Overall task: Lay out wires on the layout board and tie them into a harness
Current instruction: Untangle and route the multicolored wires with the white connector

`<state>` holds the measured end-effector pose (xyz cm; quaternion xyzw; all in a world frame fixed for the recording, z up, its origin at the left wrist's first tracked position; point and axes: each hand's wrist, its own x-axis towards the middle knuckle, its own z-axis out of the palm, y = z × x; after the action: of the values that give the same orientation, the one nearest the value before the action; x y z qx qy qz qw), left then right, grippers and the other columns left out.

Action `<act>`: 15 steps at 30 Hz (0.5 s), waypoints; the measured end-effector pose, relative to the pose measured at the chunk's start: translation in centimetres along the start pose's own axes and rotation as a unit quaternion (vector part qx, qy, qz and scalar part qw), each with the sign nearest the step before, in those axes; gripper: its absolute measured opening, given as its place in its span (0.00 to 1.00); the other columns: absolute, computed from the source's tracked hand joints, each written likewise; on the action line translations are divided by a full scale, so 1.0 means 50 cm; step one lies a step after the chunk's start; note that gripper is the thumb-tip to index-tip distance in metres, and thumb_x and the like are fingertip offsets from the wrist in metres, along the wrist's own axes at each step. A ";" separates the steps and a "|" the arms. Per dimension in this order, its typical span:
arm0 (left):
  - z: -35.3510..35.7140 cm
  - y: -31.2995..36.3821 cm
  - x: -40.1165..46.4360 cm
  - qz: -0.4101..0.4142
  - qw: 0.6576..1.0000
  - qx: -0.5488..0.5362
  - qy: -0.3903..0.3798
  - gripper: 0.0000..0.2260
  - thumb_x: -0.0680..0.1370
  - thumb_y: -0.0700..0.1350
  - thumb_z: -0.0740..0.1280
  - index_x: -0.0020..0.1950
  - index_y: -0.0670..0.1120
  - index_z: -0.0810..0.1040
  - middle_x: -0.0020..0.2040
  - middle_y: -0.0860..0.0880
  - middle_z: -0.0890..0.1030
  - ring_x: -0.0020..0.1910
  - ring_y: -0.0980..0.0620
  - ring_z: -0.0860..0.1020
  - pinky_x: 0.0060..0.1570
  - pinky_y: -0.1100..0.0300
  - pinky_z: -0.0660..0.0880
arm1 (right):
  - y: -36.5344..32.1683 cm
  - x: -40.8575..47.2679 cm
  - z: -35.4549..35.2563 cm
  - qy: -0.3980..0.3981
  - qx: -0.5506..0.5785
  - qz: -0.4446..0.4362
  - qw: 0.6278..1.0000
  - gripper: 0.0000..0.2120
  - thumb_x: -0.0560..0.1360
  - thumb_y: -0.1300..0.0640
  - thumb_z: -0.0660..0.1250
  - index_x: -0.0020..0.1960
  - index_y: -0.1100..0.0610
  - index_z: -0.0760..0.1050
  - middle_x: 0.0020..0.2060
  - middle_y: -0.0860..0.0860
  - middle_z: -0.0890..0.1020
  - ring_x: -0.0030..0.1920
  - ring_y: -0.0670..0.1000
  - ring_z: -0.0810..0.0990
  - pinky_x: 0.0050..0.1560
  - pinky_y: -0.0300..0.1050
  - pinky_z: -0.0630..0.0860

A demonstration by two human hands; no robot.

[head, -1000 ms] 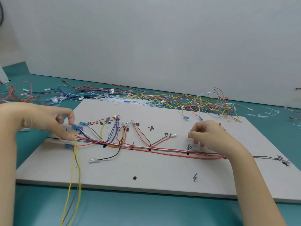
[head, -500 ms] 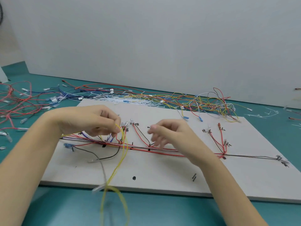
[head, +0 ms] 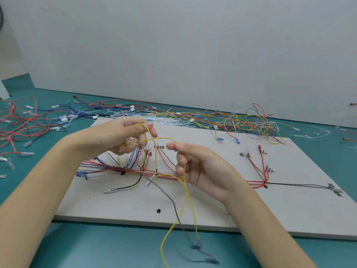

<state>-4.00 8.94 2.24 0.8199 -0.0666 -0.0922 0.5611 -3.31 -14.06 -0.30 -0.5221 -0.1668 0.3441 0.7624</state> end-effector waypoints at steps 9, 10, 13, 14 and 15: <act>-0.020 -0.012 -0.002 0.053 0.995 -0.083 -0.010 0.12 0.68 0.52 0.73 0.43 0.48 0.76 0.53 0.44 0.83 0.35 0.52 0.79 0.26 0.63 0.72 | -0.031 -0.010 -0.047 0.030 0.112 -0.012 0.993 0.20 0.69 0.60 0.68 0.62 0.57 0.77 0.34 0.48 0.77 0.25 0.45 0.71 0.24 0.36 0.71; -0.024 -0.015 -0.003 0.068 0.994 -0.085 -0.009 0.14 0.70 0.56 0.73 0.44 0.47 0.75 0.55 0.44 0.83 0.41 0.51 0.80 0.34 0.61 0.76 | -0.032 -0.011 -0.050 0.036 0.106 -0.015 0.994 0.21 0.70 0.61 0.67 0.62 0.57 0.77 0.35 0.48 0.78 0.25 0.45 0.71 0.23 0.36 0.71; -0.025 -0.016 -0.005 0.119 0.985 -0.122 -0.015 0.09 0.74 0.50 0.65 0.38 0.46 0.77 0.49 0.43 0.83 0.47 0.48 0.80 0.49 0.58 0.77 | -0.030 -0.010 -0.050 0.053 0.038 -0.019 0.998 0.19 0.74 0.62 0.65 0.64 0.56 0.75 0.39 0.48 0.81 0.25 0.45 0.72 0.21 0.35 0.70; -0.024 -0.014 -0.006 0.127 0.982 -0.138 -0.019 0.10 0.74 0.47 0.62 0.35 0.47 0.78 0.44 0.43 0.83 0.43 0.49 0.80 0.46 0.60 0.77 | -0.028 -0.010 -0.048 0.060 0.011 -0.023 0.998 0.17 0.75 0.62 0.64 0.64 0.56 0.74 0.40 0.49 0.83 0.26 0.45 0.72 0.22 0.34 0.71; -0.021 -0.012 -0.007 0.136 0.977 -0.159 -0.026 0.12 0.74 0.44 0.60 0.32 0.47 0.78 0.38 0.45 0.81 0.38 0.50 0.79 0.42 0.62 0.77 | -0.025 -0.009 -0.046 0.068 -0.009 -0.027 0.997 0.16 0.77 0.63 0.63 0.64 0.56 0.74 0.41 0.49 0.83 0.26 0.46 0.73 0.23 0.35 0.71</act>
<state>-4.09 10.17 2.09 0.7008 -0.1767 -0.0453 0.6896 -1.75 -16.22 -0.03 -0.5460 -0.1318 0.2854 0.7766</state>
